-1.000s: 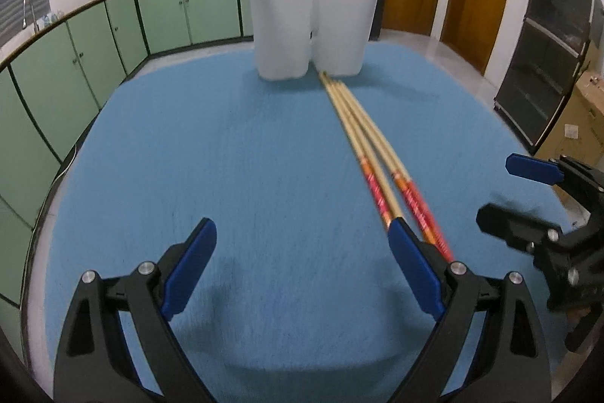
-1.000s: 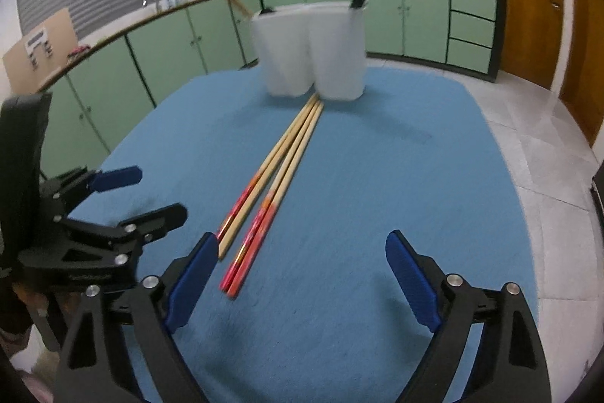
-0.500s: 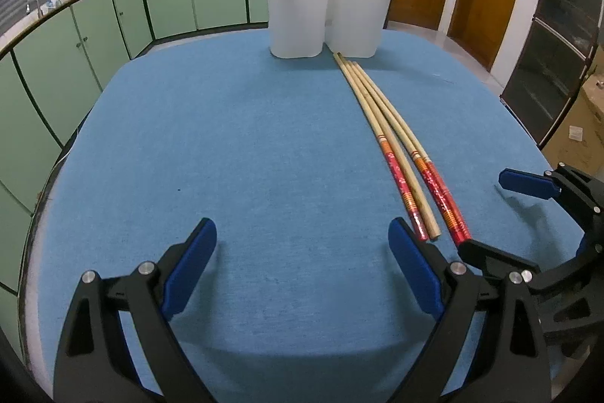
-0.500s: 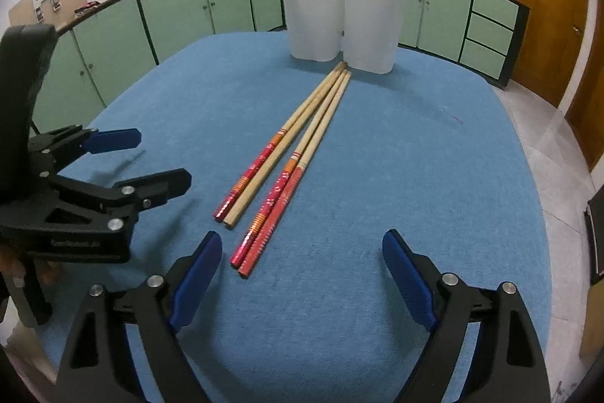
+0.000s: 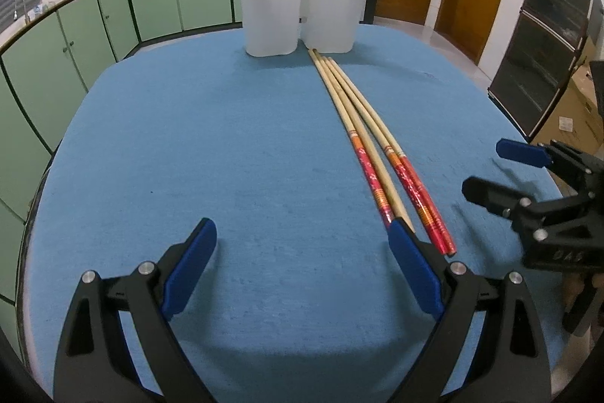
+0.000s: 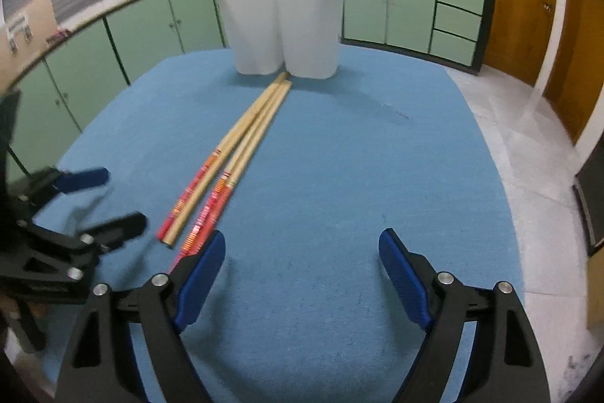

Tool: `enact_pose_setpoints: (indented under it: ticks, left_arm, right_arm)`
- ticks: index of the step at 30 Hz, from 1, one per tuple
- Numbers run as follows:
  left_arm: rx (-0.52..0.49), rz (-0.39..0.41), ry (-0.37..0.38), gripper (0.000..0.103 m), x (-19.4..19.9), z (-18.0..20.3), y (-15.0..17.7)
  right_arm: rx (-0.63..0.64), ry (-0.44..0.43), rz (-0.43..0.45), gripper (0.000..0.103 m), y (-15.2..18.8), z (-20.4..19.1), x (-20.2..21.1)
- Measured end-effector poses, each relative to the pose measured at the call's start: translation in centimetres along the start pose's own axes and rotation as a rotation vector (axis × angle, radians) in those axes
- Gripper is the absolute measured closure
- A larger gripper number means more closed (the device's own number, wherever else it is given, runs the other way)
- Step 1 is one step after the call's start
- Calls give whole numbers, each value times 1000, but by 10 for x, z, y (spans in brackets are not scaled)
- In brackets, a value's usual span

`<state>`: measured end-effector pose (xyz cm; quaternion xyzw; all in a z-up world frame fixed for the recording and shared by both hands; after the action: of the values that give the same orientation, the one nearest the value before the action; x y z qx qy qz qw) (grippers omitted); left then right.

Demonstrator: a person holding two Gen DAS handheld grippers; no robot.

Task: Organize utensils
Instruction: 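Lower the right tool and close it on a red-patterned chopstick's tip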

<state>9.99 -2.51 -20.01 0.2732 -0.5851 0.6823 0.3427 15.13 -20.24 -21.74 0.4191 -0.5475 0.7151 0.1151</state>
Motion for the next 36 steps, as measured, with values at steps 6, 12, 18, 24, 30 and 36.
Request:
enact_pose_setpoints:
  ticks: [6,12,18,24,30,36]
  left_arm:
    - [-3,-26,-8,14,-5,0,4]
    - [39,-22,-29,14,-5,-12,0]
    - [45,-20,-33,14,-5,-15,0]
    - [32,-22,-16,14,-5,-11,1]
    - [15,-26,-7,14,-7,-2,3]
    - [20,-24,-4,14,-7,-2,2]
  right_arm:
    - [74,-82,-8,21,0,-29,-3]
    - [134,-91,-44,21,5,-47,-8]
    - [114,-41,-58,25,7,-40,-8]
    - [61,-1,-55,26,7,-22,-7]
    - [-5,112,-65,31,13,5,-3]
    - [-47,34,-29,37,13,8,2]
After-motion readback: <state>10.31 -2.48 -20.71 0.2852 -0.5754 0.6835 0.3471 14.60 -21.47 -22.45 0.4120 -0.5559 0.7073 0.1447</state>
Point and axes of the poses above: each gripper's, at about its wrist camera, not at the fingertips, and x roughly against the way its jaws point, z to its right, y to its underside, the point moved 9 cm from there along -x, roughly the way its jaws point, and after that the axes turned 13 degrees about x, right-handed, at the moved point
